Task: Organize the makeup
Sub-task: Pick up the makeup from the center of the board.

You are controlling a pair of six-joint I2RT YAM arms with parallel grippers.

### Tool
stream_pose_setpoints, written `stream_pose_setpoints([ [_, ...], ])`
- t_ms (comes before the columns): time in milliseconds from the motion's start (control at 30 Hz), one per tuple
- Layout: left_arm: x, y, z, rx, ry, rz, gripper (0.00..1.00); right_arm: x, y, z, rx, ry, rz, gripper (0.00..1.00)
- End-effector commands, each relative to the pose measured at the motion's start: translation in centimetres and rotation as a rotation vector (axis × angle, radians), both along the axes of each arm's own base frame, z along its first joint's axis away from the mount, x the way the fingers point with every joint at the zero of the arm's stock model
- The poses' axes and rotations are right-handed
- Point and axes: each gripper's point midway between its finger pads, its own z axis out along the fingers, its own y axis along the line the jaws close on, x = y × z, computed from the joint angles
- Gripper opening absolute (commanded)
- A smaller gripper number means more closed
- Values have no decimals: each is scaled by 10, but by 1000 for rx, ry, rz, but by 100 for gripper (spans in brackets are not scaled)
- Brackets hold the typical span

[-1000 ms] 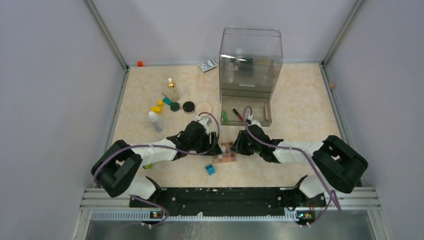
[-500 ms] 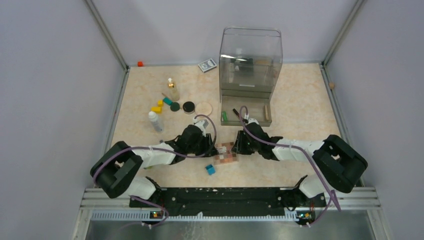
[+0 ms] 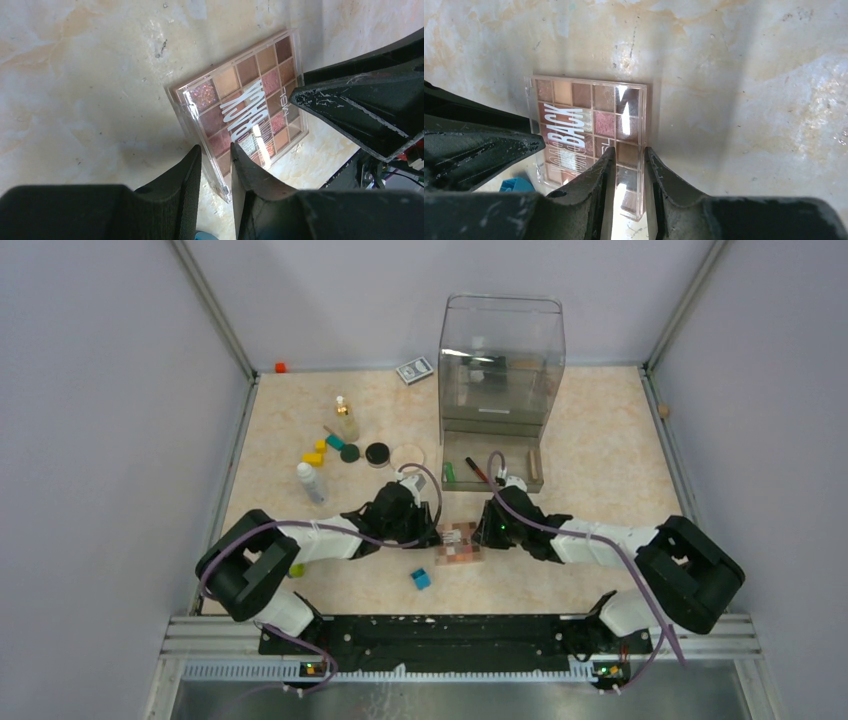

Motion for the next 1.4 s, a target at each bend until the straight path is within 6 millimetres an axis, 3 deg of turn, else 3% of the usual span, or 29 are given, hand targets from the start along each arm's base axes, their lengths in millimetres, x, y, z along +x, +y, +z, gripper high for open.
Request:
stream_pose_setpoints([
  [0, -21, -11, -14, 37, 69, -84, 33, -15, 17, 13, 92, 29, 55, 21],
  [233, -16, -24, 3, 3, 45, -106, 32, -14, 11, 24, 95, 2, 39, 18],
  [467, -11, -45, 37, -42, -26, -135, 32, -9, 7, 44, 136, -49, 8, 19],
  [967, 22, -72, 90, -109, -148, -113, 31, 18, -3, 81, 167, -157, -69, 19],
  [1367, 42, -89, 117, -131, -216, -115, 31, 40, -8, 107, 166, -203, -88, 19],
])
